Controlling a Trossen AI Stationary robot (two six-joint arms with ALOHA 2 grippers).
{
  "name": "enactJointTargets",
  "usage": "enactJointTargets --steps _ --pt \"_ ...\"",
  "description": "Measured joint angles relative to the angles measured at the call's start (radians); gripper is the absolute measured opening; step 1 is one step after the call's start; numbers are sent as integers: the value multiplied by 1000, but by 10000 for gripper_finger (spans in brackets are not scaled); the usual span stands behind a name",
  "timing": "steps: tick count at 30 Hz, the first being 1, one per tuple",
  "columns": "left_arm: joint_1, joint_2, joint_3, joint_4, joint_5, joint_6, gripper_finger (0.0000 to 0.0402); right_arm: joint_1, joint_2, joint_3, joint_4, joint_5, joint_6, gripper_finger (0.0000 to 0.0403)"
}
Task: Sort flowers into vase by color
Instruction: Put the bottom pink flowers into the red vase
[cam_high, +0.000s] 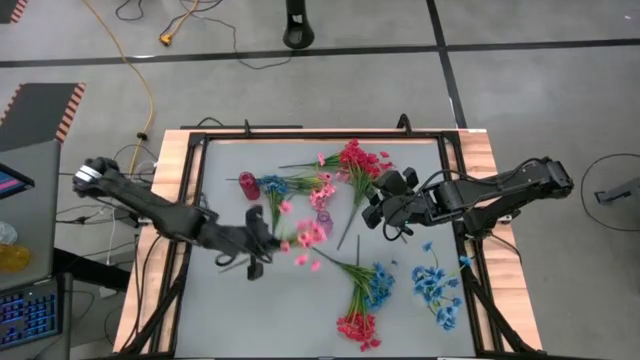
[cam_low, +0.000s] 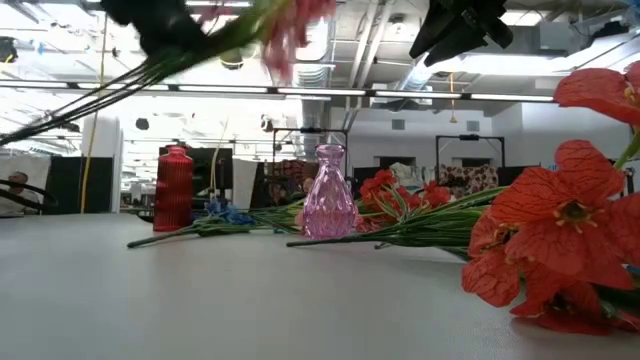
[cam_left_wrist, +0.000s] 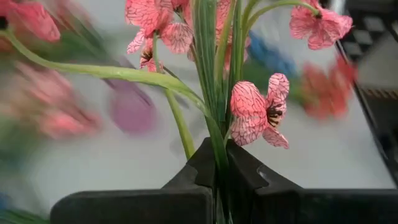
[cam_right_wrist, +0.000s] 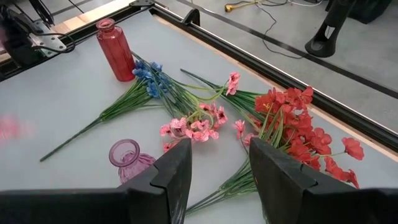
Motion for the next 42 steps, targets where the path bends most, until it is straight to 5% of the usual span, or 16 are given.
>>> enactJointTargets --steps 4,17,30,42 --pt "32 -123 0 86 -102 169 0 -1 0 0 0 0 0 187" --pt "289 -431 0 233 -116 579 0 -1 0 0 0 2 0 187" --pt "567 -496 -78 454 40 693 0 -1 0 0 0 4 1 187" --pt "751 -497 -170 516 153 590 0 -2 0 0 0 4 1 187"
